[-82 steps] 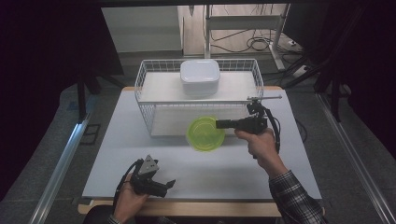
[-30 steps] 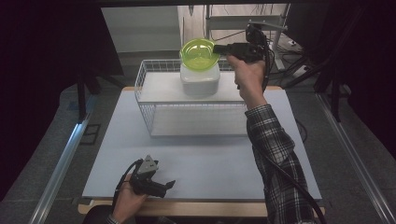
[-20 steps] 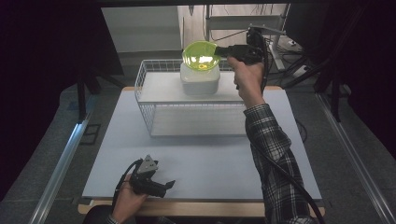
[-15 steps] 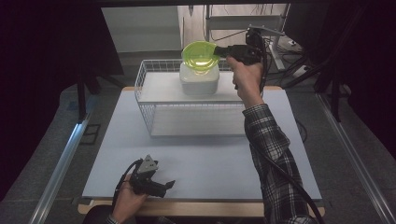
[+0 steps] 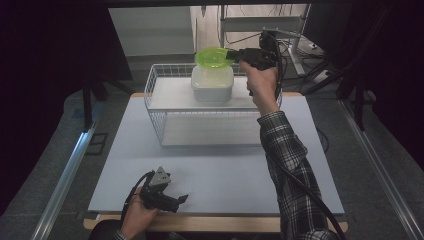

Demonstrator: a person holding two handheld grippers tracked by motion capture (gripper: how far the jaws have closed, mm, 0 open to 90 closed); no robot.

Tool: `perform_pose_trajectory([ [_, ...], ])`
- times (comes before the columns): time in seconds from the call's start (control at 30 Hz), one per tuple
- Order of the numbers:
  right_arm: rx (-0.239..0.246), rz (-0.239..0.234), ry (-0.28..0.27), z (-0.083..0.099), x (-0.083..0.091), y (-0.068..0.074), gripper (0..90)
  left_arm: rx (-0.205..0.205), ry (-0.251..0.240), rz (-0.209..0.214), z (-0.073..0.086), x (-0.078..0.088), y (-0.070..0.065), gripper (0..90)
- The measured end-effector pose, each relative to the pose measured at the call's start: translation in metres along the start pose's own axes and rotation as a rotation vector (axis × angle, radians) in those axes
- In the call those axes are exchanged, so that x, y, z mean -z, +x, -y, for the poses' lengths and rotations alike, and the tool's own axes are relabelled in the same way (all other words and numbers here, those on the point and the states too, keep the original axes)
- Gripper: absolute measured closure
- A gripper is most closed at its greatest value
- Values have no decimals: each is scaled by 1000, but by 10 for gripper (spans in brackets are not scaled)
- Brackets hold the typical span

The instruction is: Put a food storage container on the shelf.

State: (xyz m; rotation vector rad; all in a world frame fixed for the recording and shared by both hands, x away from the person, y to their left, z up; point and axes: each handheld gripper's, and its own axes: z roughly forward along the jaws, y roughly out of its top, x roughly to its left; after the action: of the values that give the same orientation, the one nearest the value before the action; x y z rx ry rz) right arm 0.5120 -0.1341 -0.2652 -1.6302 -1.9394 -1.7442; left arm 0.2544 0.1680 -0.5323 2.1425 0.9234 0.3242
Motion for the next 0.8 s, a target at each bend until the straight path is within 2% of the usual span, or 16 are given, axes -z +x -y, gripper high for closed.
perform_pose_trajectory([
  [0.13, 20, 0, -8, 0, 0, 2, 462, 5, -5, -1, 0, 1, 0, 12],
  [0.3, 89, 10, -1, 1, 4, 5, 288, 5, -3, 1, 0, 0, 0, 12],
  [0.5, 174, -9, 12, 9, 15, 7, 190, 5, -5, 0, 0, 0, 0, 12],
  [0.8, 260, -31, 16, 33, 34, 6, 140, 26, -50, 28, 0, 4, 1, 11],
])
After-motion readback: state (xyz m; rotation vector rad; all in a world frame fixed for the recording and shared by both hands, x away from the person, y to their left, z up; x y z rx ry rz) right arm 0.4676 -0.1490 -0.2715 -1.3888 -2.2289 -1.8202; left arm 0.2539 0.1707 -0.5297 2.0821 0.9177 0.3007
